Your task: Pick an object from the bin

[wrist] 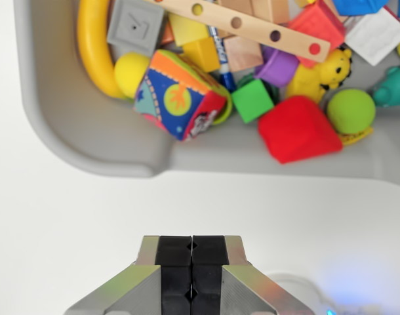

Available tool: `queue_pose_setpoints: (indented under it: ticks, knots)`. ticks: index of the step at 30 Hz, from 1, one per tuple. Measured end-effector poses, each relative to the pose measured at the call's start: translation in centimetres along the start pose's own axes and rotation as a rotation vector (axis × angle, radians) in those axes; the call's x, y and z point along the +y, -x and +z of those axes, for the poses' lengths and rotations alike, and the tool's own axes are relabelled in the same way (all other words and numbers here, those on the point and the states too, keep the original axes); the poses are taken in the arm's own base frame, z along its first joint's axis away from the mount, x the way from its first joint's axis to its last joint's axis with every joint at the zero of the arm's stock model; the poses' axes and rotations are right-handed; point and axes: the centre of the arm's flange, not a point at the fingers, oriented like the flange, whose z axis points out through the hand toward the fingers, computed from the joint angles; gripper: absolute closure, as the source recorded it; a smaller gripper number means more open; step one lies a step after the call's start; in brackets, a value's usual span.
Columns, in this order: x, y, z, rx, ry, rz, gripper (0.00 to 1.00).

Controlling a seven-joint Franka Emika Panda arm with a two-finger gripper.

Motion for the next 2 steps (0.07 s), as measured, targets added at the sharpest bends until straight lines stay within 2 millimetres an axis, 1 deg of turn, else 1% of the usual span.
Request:
queue_pose_setpoints:
  ticks: [2]
  knots:
    - [0.00, 0.00, 0.00, 0.000, 0.000, 0.000, 1.00]
